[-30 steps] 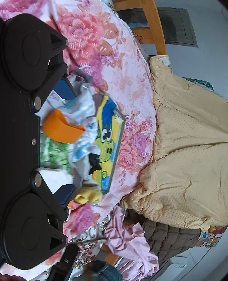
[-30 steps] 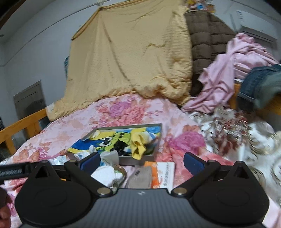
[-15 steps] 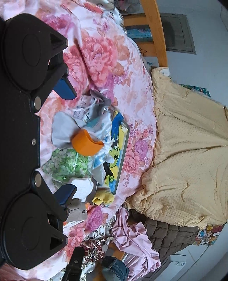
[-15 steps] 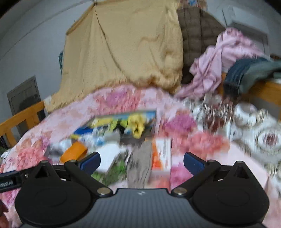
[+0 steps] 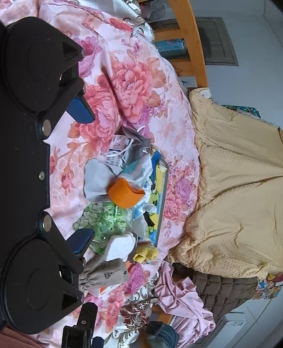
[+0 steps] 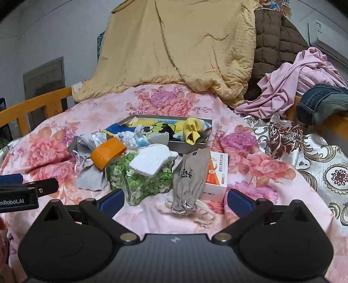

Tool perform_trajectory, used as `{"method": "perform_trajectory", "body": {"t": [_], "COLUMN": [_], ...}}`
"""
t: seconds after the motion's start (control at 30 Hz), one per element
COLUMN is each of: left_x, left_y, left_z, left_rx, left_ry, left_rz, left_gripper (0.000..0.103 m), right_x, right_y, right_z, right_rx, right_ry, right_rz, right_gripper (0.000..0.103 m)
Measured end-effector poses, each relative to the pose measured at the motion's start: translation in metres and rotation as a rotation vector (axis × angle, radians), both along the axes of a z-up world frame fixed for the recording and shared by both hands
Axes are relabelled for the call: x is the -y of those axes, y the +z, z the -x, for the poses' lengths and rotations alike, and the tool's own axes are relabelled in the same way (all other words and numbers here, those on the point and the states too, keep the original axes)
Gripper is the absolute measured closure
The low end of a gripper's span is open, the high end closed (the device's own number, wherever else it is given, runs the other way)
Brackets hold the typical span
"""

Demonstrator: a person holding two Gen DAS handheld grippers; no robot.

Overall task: Organize soft objects
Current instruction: 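Move both tools back toward the remaining pile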

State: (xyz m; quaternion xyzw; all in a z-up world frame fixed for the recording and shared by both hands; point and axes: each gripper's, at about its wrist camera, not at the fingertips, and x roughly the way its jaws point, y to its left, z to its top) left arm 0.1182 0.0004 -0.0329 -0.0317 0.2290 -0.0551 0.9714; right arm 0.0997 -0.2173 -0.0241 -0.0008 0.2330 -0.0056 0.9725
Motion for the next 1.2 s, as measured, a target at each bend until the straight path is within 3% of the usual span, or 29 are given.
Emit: {"method": "perform_trajectory", "body": {"t": [0.6,0.97,1.2], "left_x": [-0.002,0.005,0.007], "left_y": [-0.011,-0.013,-0.013], "left_z": [-0.004,-0.006,-0.009], "left_rx": [-0.037,-0.040,-0.043], "left_ry": [0.019,0.006,0.007], "left_rz": [-0.025,-0.018,-0.018], "left_gripper": [0.001,0.001,0.001], "right_x": [-0.005,0.002,0.013], "right_y": [-0.015,-0.015,-0.012], "right_z": [-0.021,-0.025,-0.029], "right_rx": [-0.128,-0.140,-0.148], "right_ry": [-0.017,-0.023,-0.027], "right_rz": [0.056,0.019,-0.056], "right_gripper": [0.000,0.000,0.000]}}
